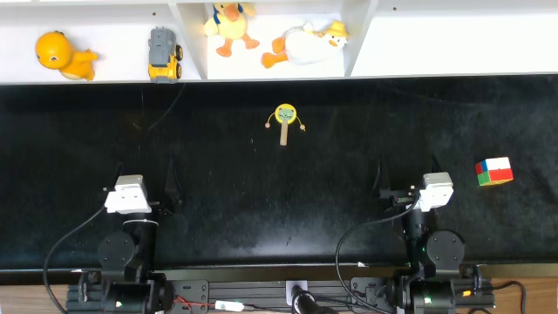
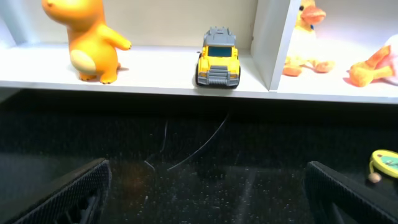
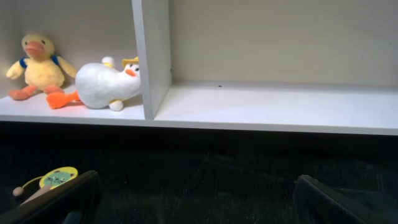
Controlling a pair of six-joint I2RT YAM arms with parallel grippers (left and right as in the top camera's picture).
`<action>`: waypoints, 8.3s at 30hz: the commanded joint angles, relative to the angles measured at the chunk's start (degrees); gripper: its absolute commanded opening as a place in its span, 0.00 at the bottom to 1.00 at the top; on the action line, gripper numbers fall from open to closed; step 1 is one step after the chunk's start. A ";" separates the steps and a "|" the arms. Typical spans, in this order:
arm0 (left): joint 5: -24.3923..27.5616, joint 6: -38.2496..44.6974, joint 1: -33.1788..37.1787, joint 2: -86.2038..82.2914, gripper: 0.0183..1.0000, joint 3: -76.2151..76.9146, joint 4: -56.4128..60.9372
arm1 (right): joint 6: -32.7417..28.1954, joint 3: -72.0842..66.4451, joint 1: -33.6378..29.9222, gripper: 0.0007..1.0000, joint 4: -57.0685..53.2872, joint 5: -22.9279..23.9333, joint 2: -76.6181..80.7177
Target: Store Toys
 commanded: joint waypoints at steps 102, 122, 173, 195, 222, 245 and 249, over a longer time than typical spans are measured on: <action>0.81 -3.50 0.50 -0.74 1.00 -0.20 -0.02 | 57.92 79.58 46.25 0.04 -44.83 26.77 113.39; 0.81 -3.50 0.50 -0.74 1.00 -0.20 -0.02 | 38.91 43.95 25.64 0.04 -51.30 24.87 58.27; 0.81 -3.50 0.50 -0.74 1.00 -0.20 -0.02 | -5.70 79.32 9.03 1.00 -44.87 15.26 92.30; 0.81 -3.50 0.50 -0.74 1.00 -0.20 -0.02 | -2.75 59.41 8.57 1.00 -61.37 14.99 58.23; 0.81 -3.50 0.50 -0.74 1.00 -0.20 -0.02 | -18.25 52.70 -28.02 1.00 -42.12 13.46 64.19; 0.81 -3.50 0.50 -0.74 1.00 -0.20 -0.02 | -46.27 39.04 -48.33 1.00 -19.21 -3.69 73.64; 0.81 -3.50 0.50 -0.74 1.00 -0.20 -0.02 | -46.01 39.04 -48.33 1.00 -17.66 -3.65 76.61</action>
